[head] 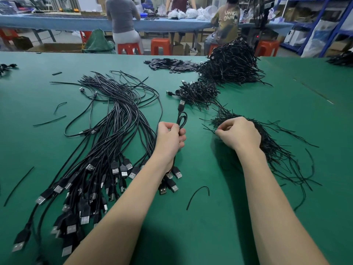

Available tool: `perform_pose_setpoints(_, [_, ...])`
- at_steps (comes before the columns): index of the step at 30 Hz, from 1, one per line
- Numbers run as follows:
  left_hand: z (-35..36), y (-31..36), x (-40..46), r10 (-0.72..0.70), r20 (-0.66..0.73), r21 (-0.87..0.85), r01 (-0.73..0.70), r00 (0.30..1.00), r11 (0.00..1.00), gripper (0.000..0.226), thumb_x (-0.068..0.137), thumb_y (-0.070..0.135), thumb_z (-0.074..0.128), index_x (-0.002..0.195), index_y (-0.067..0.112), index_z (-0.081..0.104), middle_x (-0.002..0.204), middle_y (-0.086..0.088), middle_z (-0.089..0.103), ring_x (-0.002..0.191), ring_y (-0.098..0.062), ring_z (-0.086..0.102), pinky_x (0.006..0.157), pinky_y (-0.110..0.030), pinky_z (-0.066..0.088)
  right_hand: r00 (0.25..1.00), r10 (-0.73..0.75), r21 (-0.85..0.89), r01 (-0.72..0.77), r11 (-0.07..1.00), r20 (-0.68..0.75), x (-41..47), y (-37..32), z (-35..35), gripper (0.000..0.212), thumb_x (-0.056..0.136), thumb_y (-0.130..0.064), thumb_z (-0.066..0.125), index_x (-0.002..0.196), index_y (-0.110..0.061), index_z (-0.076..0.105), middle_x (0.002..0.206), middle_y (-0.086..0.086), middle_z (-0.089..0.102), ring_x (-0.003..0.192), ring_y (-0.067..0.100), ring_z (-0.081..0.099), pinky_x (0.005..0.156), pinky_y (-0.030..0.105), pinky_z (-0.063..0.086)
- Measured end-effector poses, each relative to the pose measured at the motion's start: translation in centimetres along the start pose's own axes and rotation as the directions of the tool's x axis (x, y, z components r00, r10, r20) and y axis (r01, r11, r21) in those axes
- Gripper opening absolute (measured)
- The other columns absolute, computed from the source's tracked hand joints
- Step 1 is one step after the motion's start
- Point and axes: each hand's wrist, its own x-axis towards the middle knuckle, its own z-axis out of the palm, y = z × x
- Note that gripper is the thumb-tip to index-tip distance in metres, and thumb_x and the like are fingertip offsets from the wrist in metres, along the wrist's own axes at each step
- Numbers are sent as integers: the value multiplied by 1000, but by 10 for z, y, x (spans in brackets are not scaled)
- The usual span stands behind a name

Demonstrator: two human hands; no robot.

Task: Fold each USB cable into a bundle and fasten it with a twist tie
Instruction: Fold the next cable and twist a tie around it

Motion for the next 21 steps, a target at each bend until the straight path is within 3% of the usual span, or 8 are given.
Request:
perform_pose_setpoints(4, [0, -1, 1, -6, -1, -14, 6, 1000, 1000, 15, 99, 5, 33, 91, 17, 32, 73, 0, 49, 50, -9, 35, 41, -19, 24, 998, -31, 164, 39, 986, -51, 4, -3, -11, 8, 83, -40, 77, 77, -35, 76, 82, -14, 71, 86, 17, 66, 65, 27, 48])
perform_pose_setpoints(8, [0, -1, 0, -5, 3, -10, 5, 1000, 1000, 14, 99, 5, 33, 92, 17, 32, 74, 0, 49, 49, -9, 35, 41, -19, 24, 986, -112, 269, 142, 953, -122, 4, -4, -16, 9, 83, -42, 78, 81, -33, 78, 72, -19, 66, 73, 1, 61, 56, 24, 43])
perform_pose_setpoints(12, [0, -1, 0, -6, 4, -12, 6, 1000, 1000, 14, 99, 5, 34, 92, 16, 33, 75, -1, 49, 50, -9, 35, 42, -20, 24, 973, -173, 253, 208, 945, -154, 4, -6, -17, 7, 87, -38, 74, 85, -32, 76, 74, -22, 67, 78, 3, 65, 66, 27, 51])
perform_pose_setpoints(16, [-1, -2, 0, -5, 3, -5, 5, 1000, 1000, 14, 100, 5, 34, 92, 17, 33, 76, -1, 49, 50, -8, 36, 42, -20, 25, 980, -157, 270, 185, 945, -119, 4, -4, -16, 7, 86, -36, 77, 89, -29, 77, 78, -13, 71, 82, 11, 68, 77, 31, 56])
perform_pose_setpoints(18, [-1, -2, 0, 0, 1, -4, 0, 1000, 1000, 14, 101, 6, 34, 92, 17, 33, 75, -1, 49, 50, -8, 35, 42, -19, 25, 978, -199, 401, 205, 893, -57, 1, -8, -19, 7, 84, -36, 80, 86, -29, 78, 76, -9, 74, 75, 7, 68, 73, 28, 55])
perform_pose_setpoints(21, [1, -1, -1, 14, 15, 8, -14, 1000, 1000, 13, 102, 8, 36, 92, 17, 34, 74, 0, 50, 49, -7, 37, 42, -19, 26, 936, -345, 645, 221, 731, 71, -10, -28, -18, 4, 83, -27, 83, 81, -25, 80, 72, 2, 75, 55, 6, 59, 55, 21, 48])
